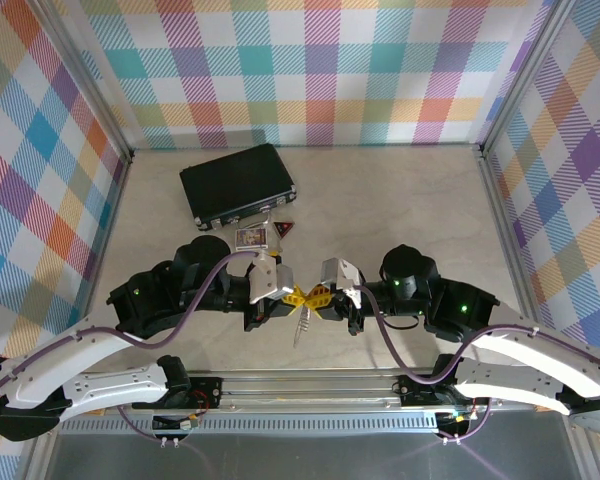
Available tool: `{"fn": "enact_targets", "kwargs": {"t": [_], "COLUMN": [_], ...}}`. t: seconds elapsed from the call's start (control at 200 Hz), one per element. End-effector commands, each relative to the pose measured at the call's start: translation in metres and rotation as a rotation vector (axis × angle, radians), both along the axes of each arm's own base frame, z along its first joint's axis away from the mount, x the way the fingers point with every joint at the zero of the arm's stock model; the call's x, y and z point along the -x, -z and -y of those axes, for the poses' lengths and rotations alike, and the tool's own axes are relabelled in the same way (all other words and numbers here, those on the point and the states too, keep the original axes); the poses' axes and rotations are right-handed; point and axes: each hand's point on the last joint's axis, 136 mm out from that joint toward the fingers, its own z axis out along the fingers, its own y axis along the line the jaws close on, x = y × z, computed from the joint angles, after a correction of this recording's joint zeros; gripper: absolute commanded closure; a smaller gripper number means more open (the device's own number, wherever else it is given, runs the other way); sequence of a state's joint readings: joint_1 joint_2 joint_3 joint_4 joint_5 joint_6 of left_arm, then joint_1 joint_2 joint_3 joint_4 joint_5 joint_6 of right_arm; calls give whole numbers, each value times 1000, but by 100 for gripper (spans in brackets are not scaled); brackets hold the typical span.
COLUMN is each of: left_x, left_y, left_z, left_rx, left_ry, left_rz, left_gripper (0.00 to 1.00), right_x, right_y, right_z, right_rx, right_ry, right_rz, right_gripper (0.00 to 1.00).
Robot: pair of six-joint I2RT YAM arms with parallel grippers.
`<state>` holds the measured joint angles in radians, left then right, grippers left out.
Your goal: Put the keys on the keyring
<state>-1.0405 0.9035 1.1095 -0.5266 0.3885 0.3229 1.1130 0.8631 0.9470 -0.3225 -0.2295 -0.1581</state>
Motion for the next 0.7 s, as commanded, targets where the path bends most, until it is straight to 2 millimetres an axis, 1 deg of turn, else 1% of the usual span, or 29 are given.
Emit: {"fn": "enact_targets", "kwargs": {"t": [0.0, 0.085, 0.11, 0.12, 0.145, 0.185, 0.24, 0.26, 0.4, 0.555, 0.695], "left_x": [11, 10, 10, 10, 10, 11, 12, 13, 22, 28, 30], "left_y": [-19, -31, -35, -39, -42, -46, -50, -50, -53, -60, -59], "left_z": [1, -6, -8, -9, -10, -14, -16, -16, -13, -9, -5], "left_rx": [104, 195, 228, 254, 286, 327, 359, 364, 389, 431, 439], "left_ry": [28, -3, -12, -14, -21, -28, -30, -27, 26, 73, 98], "left_rz": [2, 19, 23, 31, 35, 37, 35, 31, 4, -12, -25], "left_gripper": [86, 71, 68, 67, 66, 65, 65, 65, 64, 63, 63], "right_x": [0, 6, 9, 10, 13, 17, 22, 24, 32, 34, 36], "right_y": [-18, -28, -32, -34, -37, -46, -51, -53, -64, -68, -72], "right_z": [3, 8, 9, 10, 11, 14, 16, 17, 22, 20, 19], "right_rx": [-90, -163, -192, -205, -232, -282, -329, -347, -441, -479, -509], "right_ry": [12, -6, -16, -20, -30, -46, -69, -69, -107, -122, -139], "right_rz": [49, 64, 68, 70, 72, 80, 96, 69, 71, 63, 66], "right_gripper": [100, 100, 100, 100, 100, 100, 100, 100, 100, 100, 100]}}
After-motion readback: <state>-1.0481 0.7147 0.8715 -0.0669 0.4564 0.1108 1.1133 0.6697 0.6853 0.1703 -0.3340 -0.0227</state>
